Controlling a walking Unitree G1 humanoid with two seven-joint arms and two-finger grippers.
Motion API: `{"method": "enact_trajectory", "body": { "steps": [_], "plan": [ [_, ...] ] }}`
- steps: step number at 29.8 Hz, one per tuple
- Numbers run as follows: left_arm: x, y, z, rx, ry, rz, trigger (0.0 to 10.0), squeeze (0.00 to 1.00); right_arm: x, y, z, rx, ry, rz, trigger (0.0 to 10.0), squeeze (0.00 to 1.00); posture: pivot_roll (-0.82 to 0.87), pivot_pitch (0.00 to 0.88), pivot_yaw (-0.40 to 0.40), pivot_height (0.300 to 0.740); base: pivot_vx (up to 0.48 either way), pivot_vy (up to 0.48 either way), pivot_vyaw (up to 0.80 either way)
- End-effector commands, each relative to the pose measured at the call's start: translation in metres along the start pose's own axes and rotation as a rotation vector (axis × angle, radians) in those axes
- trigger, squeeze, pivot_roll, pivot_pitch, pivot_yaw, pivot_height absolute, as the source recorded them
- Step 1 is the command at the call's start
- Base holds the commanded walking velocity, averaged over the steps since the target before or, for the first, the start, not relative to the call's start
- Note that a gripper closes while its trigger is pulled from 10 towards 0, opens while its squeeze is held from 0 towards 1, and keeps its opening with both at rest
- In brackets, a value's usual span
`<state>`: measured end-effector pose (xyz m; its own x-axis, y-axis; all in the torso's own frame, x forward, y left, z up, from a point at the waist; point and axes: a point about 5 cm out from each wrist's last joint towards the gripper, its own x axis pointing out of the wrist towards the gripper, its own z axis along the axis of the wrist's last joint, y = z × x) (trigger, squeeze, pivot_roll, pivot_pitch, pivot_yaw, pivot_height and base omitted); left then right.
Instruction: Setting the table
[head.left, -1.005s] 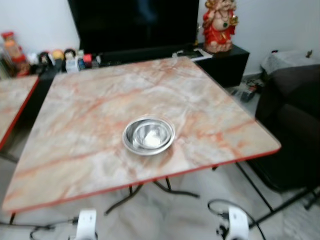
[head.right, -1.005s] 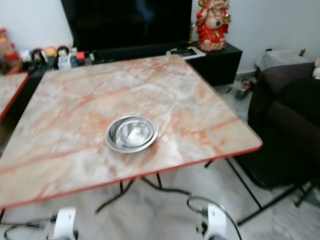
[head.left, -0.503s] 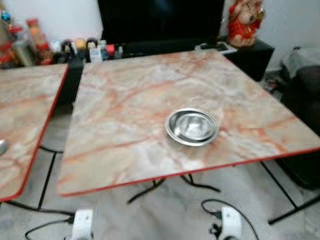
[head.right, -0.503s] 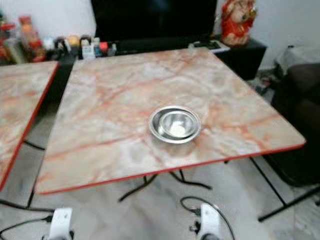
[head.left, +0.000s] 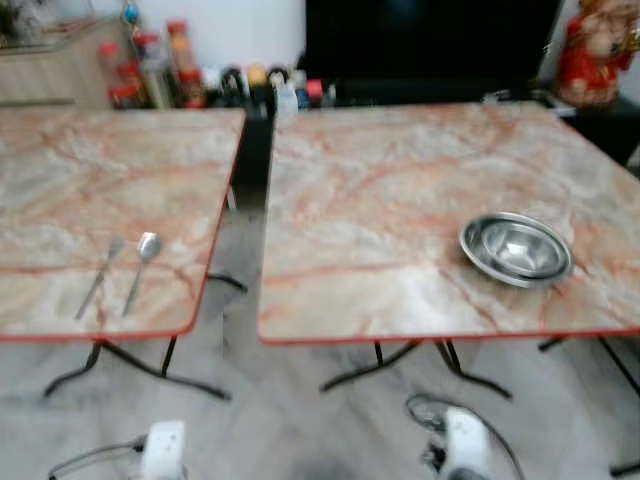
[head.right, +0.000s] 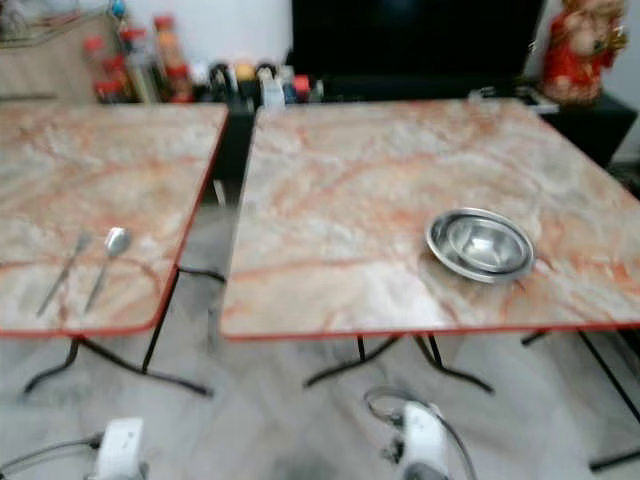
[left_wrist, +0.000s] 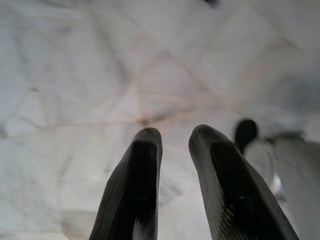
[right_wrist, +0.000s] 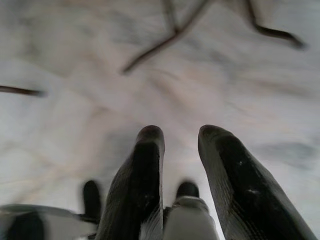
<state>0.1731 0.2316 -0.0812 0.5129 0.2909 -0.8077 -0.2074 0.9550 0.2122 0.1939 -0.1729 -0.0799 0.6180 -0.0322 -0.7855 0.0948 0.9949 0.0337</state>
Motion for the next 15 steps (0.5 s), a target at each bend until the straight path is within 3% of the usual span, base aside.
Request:
{"method": "enact_trajectory", "body": {
  "steps": [1, 15],
  "plan": [
    [0.0005, -0.0074, 0.0078, -0.003, -0.019, -0.015, 10.0, 0.00, -0.0018, -0.0127, -0.0047, 0.001, 0.017, -0.032, 10.0, 0.00, -0.01, 0.000, 0.031, 0.719, 0.000, 0.412, 0.00],
    [0.0009, -0.0053, 0.0096, 0.002, -0.023, -0.011, 10.0, 0.00, -0.0019, -0.0103, -0.0059, 0.014, 0.016, -0.028, 10.0, 0.00, 0.00, 0.000, 0.040, 0.719, 0.000, 0.413, 0.00]
  ]
}}
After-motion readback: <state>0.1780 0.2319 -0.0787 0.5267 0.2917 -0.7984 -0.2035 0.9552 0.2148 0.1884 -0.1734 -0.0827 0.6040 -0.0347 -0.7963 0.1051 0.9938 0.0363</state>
